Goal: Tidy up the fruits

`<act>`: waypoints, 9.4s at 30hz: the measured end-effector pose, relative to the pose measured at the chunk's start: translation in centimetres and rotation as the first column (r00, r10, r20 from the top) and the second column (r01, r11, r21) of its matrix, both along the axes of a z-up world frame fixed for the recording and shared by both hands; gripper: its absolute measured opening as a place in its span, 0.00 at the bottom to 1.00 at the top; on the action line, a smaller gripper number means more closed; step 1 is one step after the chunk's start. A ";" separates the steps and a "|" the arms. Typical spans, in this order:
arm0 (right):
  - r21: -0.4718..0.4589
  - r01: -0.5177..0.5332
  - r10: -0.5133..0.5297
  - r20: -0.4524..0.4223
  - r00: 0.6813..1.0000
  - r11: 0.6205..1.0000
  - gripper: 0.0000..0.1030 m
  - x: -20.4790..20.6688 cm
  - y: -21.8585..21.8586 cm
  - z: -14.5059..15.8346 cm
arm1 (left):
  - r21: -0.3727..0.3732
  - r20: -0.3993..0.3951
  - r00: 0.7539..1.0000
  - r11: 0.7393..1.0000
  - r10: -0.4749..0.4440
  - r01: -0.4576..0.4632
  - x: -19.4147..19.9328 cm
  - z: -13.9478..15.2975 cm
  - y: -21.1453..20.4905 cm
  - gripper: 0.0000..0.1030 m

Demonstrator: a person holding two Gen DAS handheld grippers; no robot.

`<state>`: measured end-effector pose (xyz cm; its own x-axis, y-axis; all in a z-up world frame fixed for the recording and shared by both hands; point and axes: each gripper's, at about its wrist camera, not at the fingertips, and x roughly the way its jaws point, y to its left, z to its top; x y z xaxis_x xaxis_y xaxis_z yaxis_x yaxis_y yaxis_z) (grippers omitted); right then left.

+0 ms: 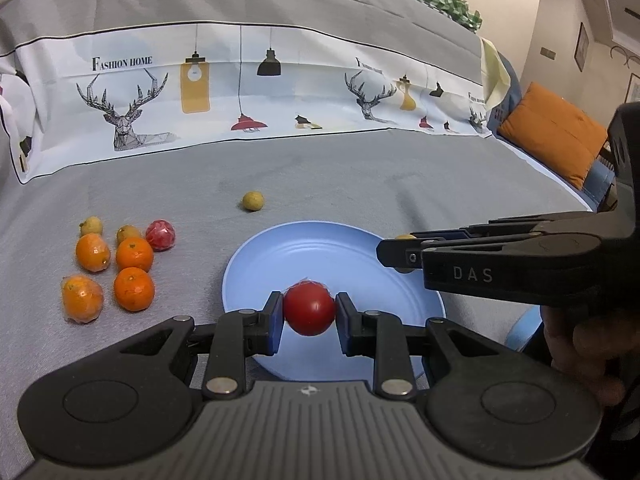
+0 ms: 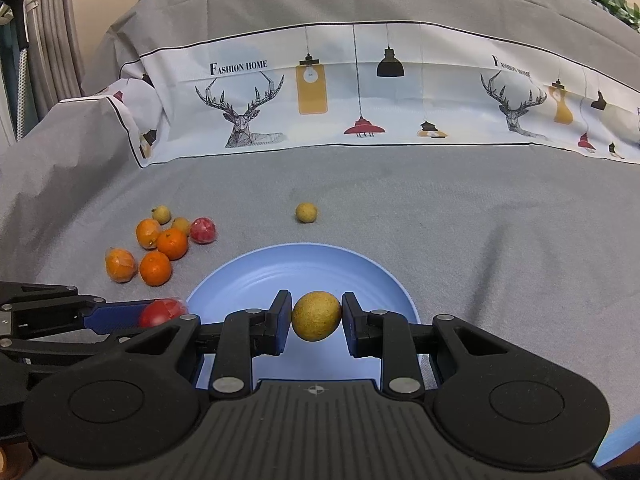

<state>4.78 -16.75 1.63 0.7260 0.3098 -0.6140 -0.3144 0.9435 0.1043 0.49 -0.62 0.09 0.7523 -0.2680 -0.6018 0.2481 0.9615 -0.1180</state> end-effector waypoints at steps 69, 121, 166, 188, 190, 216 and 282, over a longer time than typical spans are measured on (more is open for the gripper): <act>-0.043 0.048 -0.048 0.000 0.999 0.998 0.44 0.1 0.2 -0.1 | -0.002 0.010 0.999 0.999 0.037 -0.037 -0.3 0.0 0.3 0.49; 0.052 0.038 -0.029 -0.176 0.984 0.998 0.40 19.6 7.0 -2.9 | 0.253 0.013 0.969 0.937 0.246 -0.241 7.0 -2.1 5.7 0.53; 0.189 0.094 -0.092 -0.016 0.996 0.977 0.24 0.4 -2.2 3.4 | 0.032 0.075 0.971 0.973 0.226 -0.229 0.9 2.5 4.8 0.38; 0.150 0.117 -0.121 0.019 0.992 0.982 0.24 -0.5 -3.1 1.0 | 0.056 0.065 0.995 0.996 0.070 -0.074 -0.9 1.4 0.8 0.38; 0.133 0.098 -0.101 0.015 0.995 0.986 0.24 -0.6 -2.6 0.9 | 0.056 0.061 0.996 0.996 0.066 -0.069 -0.8 1.3 0.8 0.38; 0.042 0.020 -0.021 0.012 1.000 0.999 0.24 -1.1 -0.2 0.2 | 0.068 0.046 0.999 0.998 -0.009 0.006 -0.4 0.3 -0.4 0.38; 0.021 0.083 -0.084 0.031 0.996 0.996 0.36 -1.1 -0.5 0.1 | 0.085 0.035 0.999 0.996 -0.009 0.006 -0.3 0.1 -0.7 0.35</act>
<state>3.68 -17.27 1.70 0.7691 0.2590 -0.5844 -0.2381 0.9645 0.1141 0.18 -1.36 0.21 0.7715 -0.2226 -0.5960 0.2579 0.9658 -0.0269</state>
